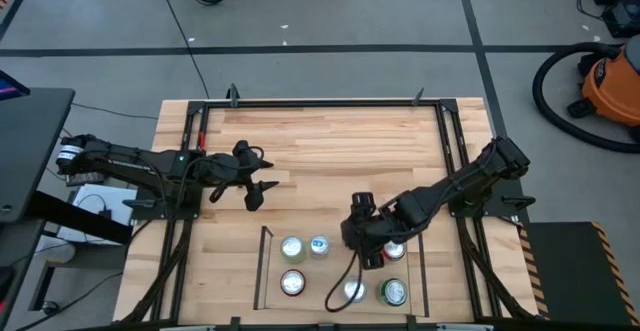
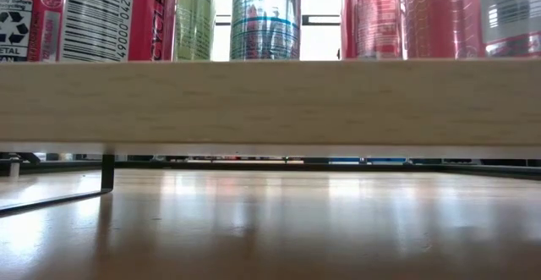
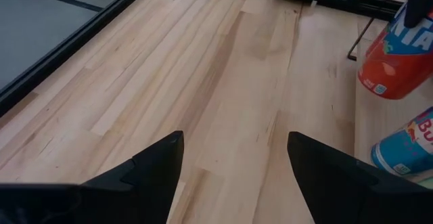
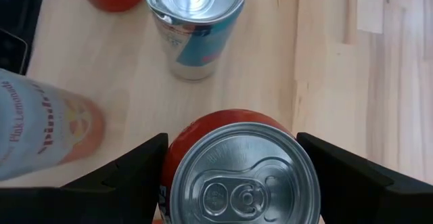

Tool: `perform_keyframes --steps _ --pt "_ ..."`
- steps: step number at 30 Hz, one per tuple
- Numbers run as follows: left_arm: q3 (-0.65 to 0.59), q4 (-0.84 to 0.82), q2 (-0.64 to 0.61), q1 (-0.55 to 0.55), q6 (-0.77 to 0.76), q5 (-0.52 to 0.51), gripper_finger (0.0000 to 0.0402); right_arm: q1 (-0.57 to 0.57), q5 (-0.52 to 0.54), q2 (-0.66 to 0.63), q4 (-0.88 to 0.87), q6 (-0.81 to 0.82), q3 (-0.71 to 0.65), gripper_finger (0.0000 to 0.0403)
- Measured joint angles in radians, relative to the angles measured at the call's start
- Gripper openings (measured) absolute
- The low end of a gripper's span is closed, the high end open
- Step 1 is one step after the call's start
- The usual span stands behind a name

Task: Place canned beverage on shelf
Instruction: Put the orange soda can on the shelf

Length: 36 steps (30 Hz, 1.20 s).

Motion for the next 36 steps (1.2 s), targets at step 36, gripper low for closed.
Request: perform_keyframes --steps 36 --pt "0.000 0.008 0.000 0.000 0.001 0.000 0.0274 0.081 -0.087 0.062 0.120 0.059 -0.002 0.0317"
